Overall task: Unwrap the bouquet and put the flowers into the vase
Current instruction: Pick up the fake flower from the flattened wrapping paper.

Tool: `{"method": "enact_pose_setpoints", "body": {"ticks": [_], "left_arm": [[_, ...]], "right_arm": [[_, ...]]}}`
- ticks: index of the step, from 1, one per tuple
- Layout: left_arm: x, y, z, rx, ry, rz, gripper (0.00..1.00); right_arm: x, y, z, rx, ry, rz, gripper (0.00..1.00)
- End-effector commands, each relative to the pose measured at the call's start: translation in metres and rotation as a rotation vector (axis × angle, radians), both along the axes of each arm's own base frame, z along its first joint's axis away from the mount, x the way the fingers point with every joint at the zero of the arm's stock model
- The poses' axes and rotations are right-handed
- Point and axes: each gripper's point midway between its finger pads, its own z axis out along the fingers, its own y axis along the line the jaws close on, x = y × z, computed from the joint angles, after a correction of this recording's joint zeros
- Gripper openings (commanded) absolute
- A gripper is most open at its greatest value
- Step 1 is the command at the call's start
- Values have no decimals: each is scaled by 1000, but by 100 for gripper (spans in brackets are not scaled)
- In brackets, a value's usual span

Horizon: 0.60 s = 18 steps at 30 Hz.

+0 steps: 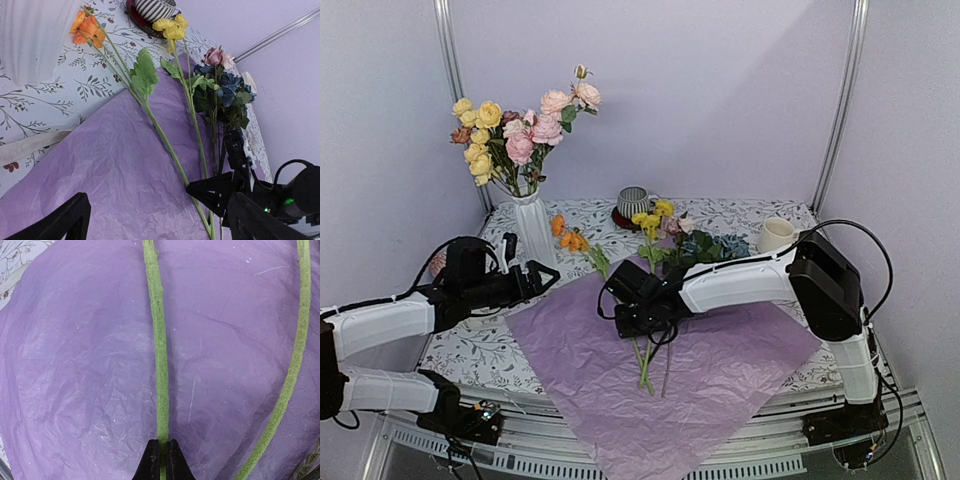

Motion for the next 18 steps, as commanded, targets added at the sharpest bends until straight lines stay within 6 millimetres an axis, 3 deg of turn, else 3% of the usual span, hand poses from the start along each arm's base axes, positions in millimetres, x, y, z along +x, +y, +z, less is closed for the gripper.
{"method": "enact_pose_setpoints", "body": {"ticks": [1, 6, 9, 14, 18], "left_arm": [[-2, -13, 12, -27, -47, -49, 98], [-12, -29, 30, -78, -77, -109, 98], [-20, -39, 40, -114, -121, -147, 98], [-34, -64, 56, -190, -186, -254, 98], [-50, -85, 79, -232, -287, -343, 98]], "right_arm": [[9, 11, 52, 184, -74, -29, 3], [18, -13, 93, 373, -108, -169, 4], [18, -27, 103, 441, -134, -236, 4], [11, -40, 119, 514, -176, -225, 3], [2, -44, 144, 639, -250, -156, 3]]}}
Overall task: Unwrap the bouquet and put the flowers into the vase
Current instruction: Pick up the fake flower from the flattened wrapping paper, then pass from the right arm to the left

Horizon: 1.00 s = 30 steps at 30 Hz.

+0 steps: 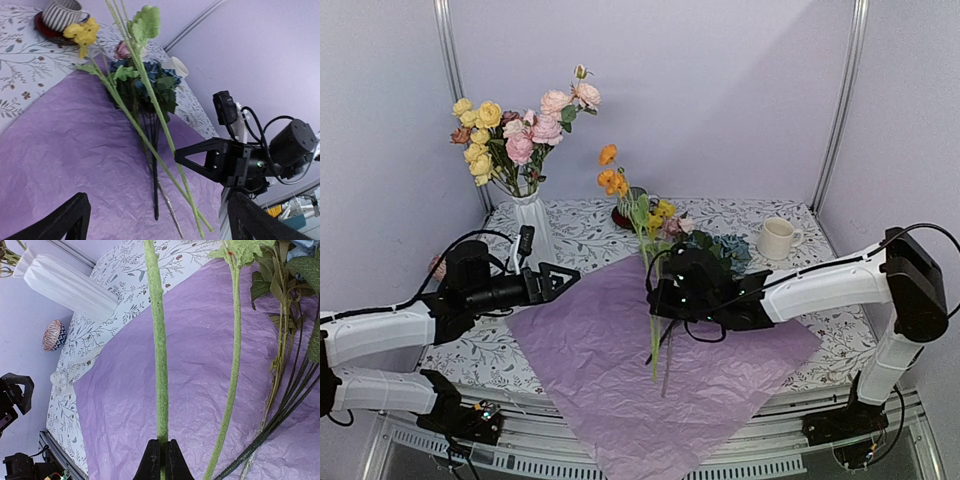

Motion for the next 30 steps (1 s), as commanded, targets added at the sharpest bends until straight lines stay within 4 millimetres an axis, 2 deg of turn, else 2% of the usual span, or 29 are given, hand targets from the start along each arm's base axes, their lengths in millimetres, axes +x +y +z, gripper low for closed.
{"method": "enact_pose_setpoints", "body": {"ticks": [1, 3, 7, 12, 16, 23, 27, 30], "left_arm": [[-18, -26, 36, -83, -142, -111, 98], [-21, -32, 46, -85, -181, -128, 98], [-24, -42, 62, -94, -226, -160, 98], [-32, -53, 86, -132, -311, -196, 97], [-40, -63, 104, -164, -362, -224, 92], [-50, -70, 136, -215, -481, -235, 76], [-38, -63, 138, -229, -450, -144, 68], [-39, -62, 140, -255, -455, -146, 65]], "right_arm": [[-4, 4, 55, 189, -158, 49, 3], [-13, 2, 71, 223, -234, 86, 3], [-30, 0, 91, 273, -338, 159, 3], [-49, 0, 105, 324, -439, 250, 3], [-78, 8, 122, 416, -531, 407, 3], [-99, 21, 127, 443, -580, 521, 3], [-104, 23, 129, 452, -586, 542, 3], [-107, 25, 126, 442, -591, 559, 3]]}}
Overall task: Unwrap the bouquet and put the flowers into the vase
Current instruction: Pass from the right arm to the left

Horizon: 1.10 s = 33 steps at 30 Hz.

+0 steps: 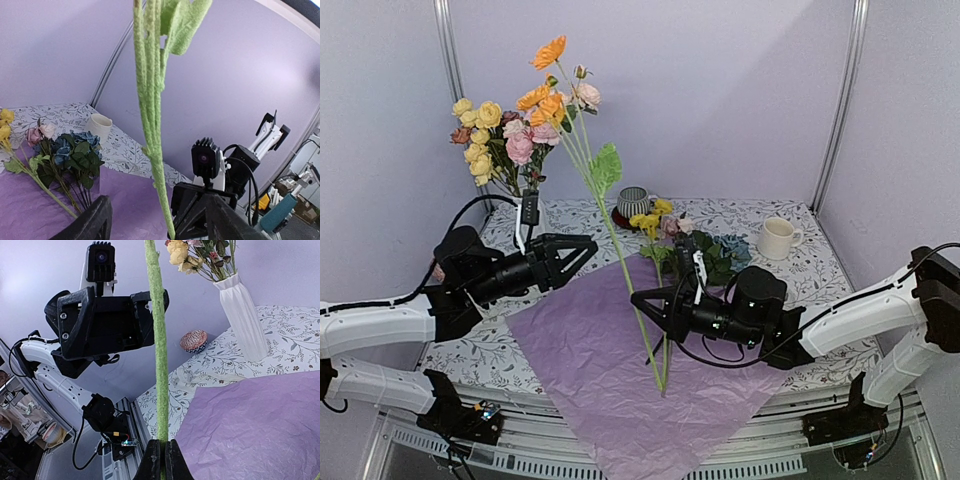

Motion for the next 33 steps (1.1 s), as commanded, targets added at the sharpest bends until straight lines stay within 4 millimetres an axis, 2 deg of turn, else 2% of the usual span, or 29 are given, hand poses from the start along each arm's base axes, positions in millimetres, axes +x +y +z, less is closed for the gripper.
{"method": "enact_pose_setpoints", "body": {"ticks": [1, 10, 21, 28, 33], "left_arm": [[1, 2, 17, -68, -25, 25, 64], [-8, 10, 27, -151, -60, 7, 61], [-3, 17, 29, -160, -52, 57, 54], [-2, 18, 28, -159, -50, 69, 31], [3, 18, 25, -145, -43, 89, 8]], "right_arm": [[-10, 6, 11, 30, -54, 54, 3], [-21, 16, 4, 17, -55, 120, 3], [-27, 24, -9, -21, -52, 137, 3], [-27, 26, -14, -37, -48, 139, 3], [-24, 25, -16, -49, -47, 119, 4]]}}
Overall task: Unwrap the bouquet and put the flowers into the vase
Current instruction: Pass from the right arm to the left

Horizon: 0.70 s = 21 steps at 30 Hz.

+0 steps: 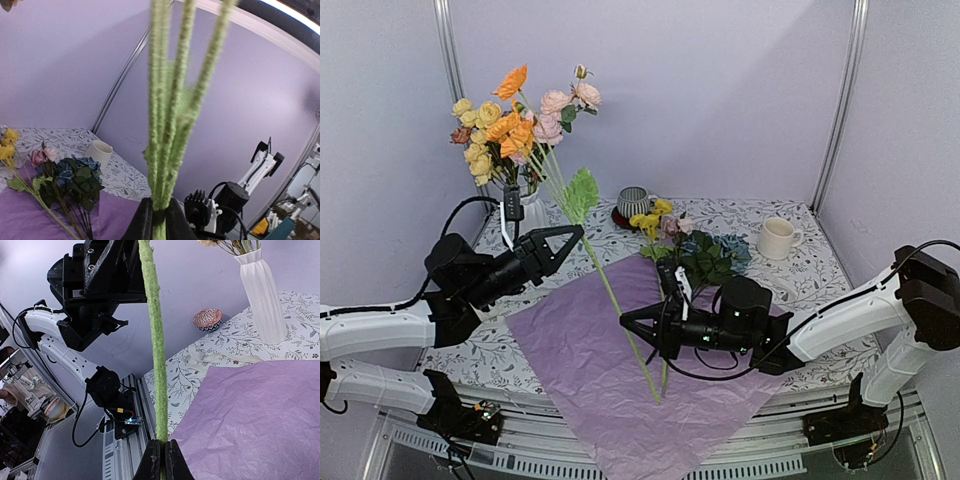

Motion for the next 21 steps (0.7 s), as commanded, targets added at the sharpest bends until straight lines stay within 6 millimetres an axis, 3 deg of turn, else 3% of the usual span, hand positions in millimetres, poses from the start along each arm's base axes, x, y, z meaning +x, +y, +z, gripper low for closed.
{"method": "enact_pose_setpoints", "body": {"ticks": [1, 5, 9, 12, 17, 21], "left_arm": [[-2, 1, 2, -3, -8, 9, 6], [0, 3, 0, 8, -12, 27, 0], [0, 6, 0, 15, -10, 42, 0], [5, 13, -5, 54, -3, 99, 0], [11, 40, 6, 137, -52, 251, 0], [13, 79, 37, 186, -144, 447, 0]], "right_arm": [[1, 5, 12, 17, -25, -9, 5], [4, 2, 13, 8, -35, -29, 9], [6, -2, 14, 8, -32, -52, 32], [12, -10, 16, 2, -52, -104, 42], [27, -32, 33, -26, -123, -224, 45], [52, -54, 34, -103, -161, -396, 45]]}}
